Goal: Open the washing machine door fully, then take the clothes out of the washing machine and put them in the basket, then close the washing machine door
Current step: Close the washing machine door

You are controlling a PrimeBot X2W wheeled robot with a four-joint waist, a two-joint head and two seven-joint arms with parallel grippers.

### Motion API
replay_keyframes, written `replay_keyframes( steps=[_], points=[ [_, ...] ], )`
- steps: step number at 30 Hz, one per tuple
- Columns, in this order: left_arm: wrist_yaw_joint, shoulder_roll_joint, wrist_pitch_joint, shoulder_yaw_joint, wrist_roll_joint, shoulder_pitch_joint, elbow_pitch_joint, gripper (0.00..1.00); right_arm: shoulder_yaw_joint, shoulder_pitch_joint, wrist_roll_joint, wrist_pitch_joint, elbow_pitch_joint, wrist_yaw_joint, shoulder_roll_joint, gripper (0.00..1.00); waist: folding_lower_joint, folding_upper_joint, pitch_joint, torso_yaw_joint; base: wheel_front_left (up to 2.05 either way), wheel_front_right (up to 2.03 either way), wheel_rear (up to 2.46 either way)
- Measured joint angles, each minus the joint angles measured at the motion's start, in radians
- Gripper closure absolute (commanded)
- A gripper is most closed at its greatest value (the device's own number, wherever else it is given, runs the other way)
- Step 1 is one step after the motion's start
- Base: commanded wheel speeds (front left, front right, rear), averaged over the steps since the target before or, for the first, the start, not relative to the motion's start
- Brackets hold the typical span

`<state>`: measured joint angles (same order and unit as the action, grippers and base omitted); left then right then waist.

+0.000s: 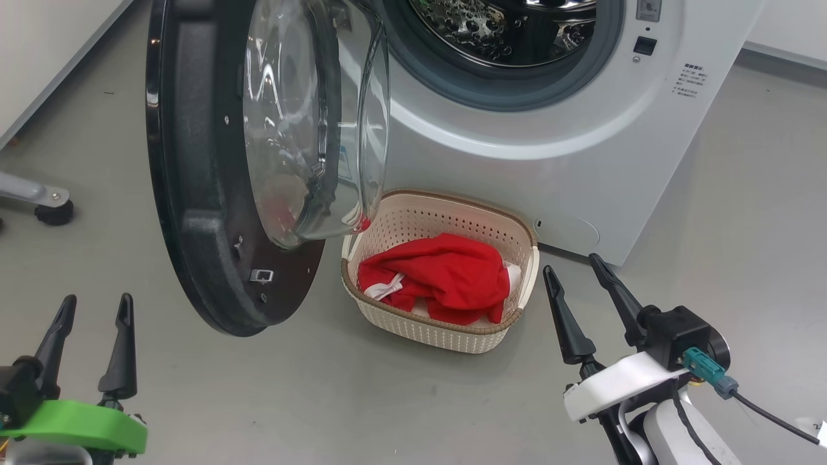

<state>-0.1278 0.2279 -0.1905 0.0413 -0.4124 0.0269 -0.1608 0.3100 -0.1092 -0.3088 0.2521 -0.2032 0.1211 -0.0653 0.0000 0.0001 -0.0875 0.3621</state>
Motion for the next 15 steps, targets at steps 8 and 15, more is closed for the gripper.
replay_keyframes(
  steps=[8,15],
  points=[
    [0.000,0.006,-0.014,-0.009,0.001,0.000,-0.025,0.00,0.002,0.011,0.001,0.000,0.000,0.000,0.002,0.00,0.0000,0.0000,0.006,-0.002,0.00,0.00,0.00],
    [0.000,0.008,-0.022,-0.018,0.002,0.000,-0.043,0.00,0.004,0.013,0.001,0.000,0.000,0.000,0.003,0.00,0.0000,0.0000,0.011,-0.003,0.00,0.00,0.00]
  ],
)
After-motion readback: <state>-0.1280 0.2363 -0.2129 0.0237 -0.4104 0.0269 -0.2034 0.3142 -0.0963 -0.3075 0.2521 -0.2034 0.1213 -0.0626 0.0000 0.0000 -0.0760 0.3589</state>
